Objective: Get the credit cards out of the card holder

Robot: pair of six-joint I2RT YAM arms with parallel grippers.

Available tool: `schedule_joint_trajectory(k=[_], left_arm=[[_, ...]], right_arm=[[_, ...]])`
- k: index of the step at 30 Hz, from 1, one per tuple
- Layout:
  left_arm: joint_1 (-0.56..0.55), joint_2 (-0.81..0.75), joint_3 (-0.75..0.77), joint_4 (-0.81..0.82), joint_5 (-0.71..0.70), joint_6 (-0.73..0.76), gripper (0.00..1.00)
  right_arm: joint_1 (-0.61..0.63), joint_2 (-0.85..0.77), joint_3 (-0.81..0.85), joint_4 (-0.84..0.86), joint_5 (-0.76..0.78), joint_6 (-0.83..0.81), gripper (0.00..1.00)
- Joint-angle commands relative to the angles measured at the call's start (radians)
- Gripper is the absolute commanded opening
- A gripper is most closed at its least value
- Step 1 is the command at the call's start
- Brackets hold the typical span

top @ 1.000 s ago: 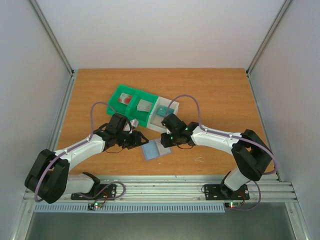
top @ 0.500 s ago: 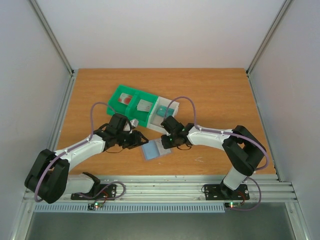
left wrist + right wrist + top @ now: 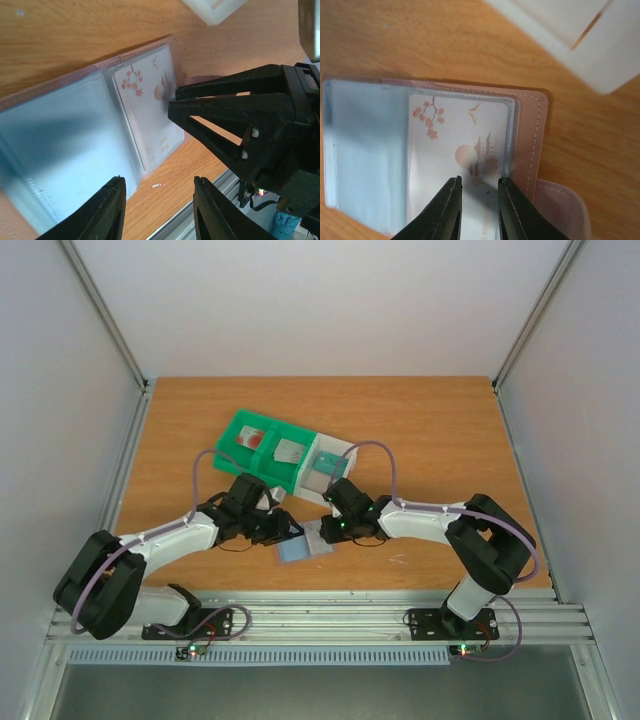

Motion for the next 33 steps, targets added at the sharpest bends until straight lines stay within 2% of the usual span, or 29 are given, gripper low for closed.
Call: schedule_joint_trajectory(k=[1,10,23,33], left_arm=[[-0.041,0.044,0.023,0.07,-0.027,-0.018,0.39],[-0.053,0.094,-0.019,0.159,-0.063,-0.064,0.35],[-0.053,0.146,-0.044,0.237,-0.072,-0.088,0.34],[-0.053,0.176,-0.077,0.289,-0.077,-0.105,0.31]], right_arm=[[0.019,-0.019,-0.046,0.0,-0.068,0.053,0.21],[0.019,-0.077,-0.025,-0.058,0.002,0.031,0.2],[0.02,-0.031,0.0,-0.05,-0.009,0.041,0.15],[0.02,-0.006,-0.043,0.002,-0.056,0.071,0.05]])
